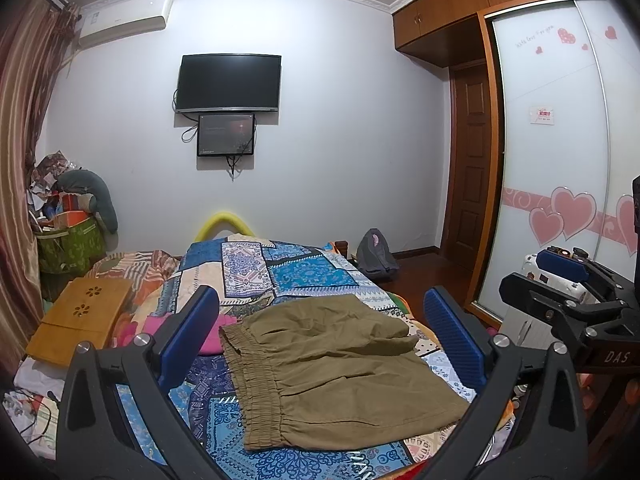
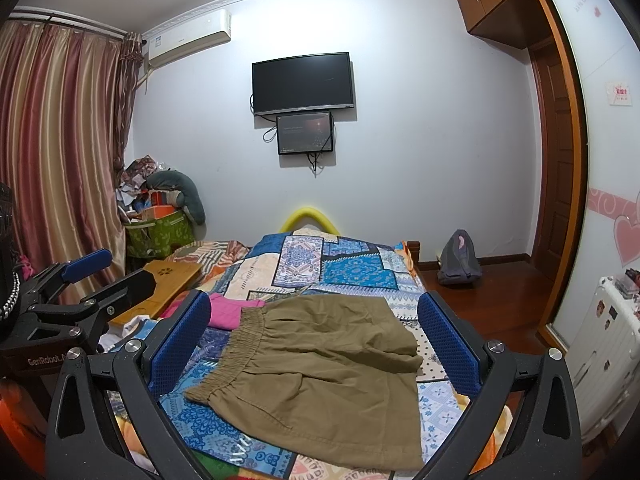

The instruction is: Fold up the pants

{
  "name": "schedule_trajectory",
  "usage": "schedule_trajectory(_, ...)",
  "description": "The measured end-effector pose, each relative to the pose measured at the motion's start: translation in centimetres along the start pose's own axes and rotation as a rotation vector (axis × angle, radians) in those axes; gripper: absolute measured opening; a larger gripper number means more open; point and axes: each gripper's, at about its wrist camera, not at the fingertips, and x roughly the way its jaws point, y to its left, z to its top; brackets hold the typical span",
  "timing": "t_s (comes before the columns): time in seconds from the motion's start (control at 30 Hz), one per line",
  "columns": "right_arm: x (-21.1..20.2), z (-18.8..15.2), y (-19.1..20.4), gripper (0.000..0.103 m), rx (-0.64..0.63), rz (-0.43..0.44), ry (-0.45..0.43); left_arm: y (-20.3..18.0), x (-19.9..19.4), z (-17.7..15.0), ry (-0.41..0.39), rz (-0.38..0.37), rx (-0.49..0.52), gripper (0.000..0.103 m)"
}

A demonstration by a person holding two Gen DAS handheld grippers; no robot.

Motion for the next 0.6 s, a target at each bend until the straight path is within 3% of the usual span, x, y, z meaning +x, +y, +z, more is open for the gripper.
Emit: schedule_trajectory(0.6,0.53,0.18,-0.66,0.103,0.0,-0.005,0.013,0.02,0.8,-0.14,0.015,0.002,-0.007,0.103)
